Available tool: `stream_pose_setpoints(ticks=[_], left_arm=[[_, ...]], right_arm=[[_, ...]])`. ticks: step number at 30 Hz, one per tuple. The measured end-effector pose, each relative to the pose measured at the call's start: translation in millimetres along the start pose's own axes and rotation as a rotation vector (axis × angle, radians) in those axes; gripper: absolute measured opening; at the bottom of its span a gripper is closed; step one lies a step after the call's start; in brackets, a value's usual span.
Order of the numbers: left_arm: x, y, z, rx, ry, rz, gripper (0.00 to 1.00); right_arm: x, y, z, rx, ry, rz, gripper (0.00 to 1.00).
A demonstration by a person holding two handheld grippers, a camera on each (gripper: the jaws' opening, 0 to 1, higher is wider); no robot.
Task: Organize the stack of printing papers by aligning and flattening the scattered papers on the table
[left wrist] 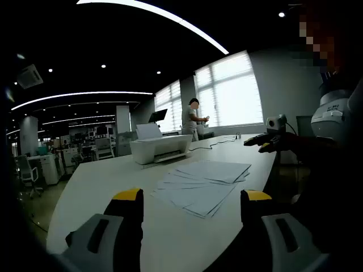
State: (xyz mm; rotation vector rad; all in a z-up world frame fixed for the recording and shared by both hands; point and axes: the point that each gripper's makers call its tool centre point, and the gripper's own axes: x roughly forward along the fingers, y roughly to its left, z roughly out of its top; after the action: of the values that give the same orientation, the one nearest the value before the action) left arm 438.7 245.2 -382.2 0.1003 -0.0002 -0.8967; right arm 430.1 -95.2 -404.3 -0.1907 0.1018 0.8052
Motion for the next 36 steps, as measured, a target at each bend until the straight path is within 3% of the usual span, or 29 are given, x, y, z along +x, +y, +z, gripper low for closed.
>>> stream_pose_setpoints(ticks=[36], left_arm=[[0.5, -2.9, -1.6, -0.006, 0.003, 0.002, 0.74]], right_arm=[[-1.1, -0.5, -5.1, 0.014, 0.006, -0.008, 0.51]])
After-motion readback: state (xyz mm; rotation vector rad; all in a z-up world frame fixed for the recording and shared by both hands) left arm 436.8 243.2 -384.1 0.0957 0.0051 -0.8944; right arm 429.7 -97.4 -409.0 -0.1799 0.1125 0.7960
